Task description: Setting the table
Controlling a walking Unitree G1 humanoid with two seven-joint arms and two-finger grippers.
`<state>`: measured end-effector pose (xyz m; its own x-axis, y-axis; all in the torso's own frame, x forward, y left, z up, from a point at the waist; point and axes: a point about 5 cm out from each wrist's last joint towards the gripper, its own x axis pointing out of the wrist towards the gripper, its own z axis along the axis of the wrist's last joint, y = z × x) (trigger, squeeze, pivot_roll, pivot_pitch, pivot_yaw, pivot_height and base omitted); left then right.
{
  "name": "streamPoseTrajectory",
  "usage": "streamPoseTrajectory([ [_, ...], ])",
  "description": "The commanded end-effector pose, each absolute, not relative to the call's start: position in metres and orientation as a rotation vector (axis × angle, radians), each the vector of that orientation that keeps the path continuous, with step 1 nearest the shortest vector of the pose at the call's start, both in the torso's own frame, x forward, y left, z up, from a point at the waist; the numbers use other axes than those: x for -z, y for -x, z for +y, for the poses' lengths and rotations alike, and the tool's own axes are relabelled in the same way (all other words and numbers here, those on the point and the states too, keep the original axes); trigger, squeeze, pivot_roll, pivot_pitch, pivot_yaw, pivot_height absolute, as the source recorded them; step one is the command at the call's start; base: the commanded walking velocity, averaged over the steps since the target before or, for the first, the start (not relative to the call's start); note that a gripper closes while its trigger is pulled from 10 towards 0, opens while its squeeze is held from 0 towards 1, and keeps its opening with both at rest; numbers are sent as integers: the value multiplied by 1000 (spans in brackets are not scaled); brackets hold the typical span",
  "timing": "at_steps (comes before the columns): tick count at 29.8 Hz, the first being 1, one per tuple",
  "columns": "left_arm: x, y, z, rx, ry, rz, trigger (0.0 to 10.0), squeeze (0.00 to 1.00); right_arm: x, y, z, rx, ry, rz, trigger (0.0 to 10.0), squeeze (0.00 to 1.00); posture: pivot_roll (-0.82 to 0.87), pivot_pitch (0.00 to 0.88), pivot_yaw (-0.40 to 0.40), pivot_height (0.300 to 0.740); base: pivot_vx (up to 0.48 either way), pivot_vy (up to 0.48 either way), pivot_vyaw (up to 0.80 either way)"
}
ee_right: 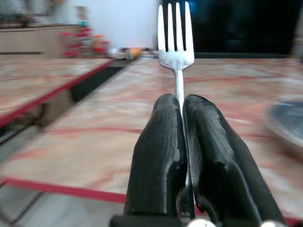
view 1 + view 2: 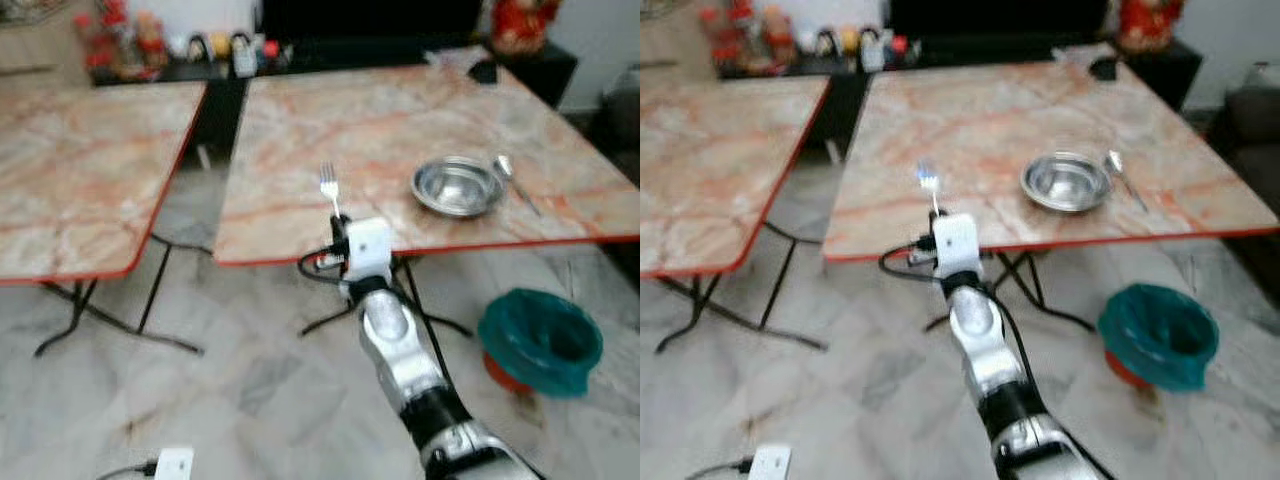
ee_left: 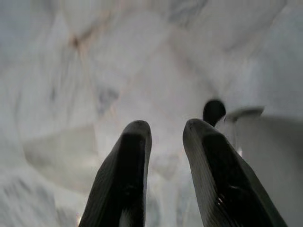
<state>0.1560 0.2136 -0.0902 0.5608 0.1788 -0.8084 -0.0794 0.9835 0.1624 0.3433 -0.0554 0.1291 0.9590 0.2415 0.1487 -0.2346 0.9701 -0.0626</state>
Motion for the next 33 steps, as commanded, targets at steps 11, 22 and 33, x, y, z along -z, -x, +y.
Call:
streamPoseTrajectory([
  [11,92,-154,208,-144,-100,972,10000,0,-134,-345,-55,-242,45,-174,10000,0,12,41,26,740,348,0,0],
  [22,92,-155,208,-142,-102,970,10000,0,-136,-344,-53,-252,50,-192,10000,0,11,40,27,740,347,0,208],
  [33,92,-154,208,-139,-103,972,10000,0,-135,-343,-51,-258,51,-191,10000,0,11,41,28,740,348,0,0],
])
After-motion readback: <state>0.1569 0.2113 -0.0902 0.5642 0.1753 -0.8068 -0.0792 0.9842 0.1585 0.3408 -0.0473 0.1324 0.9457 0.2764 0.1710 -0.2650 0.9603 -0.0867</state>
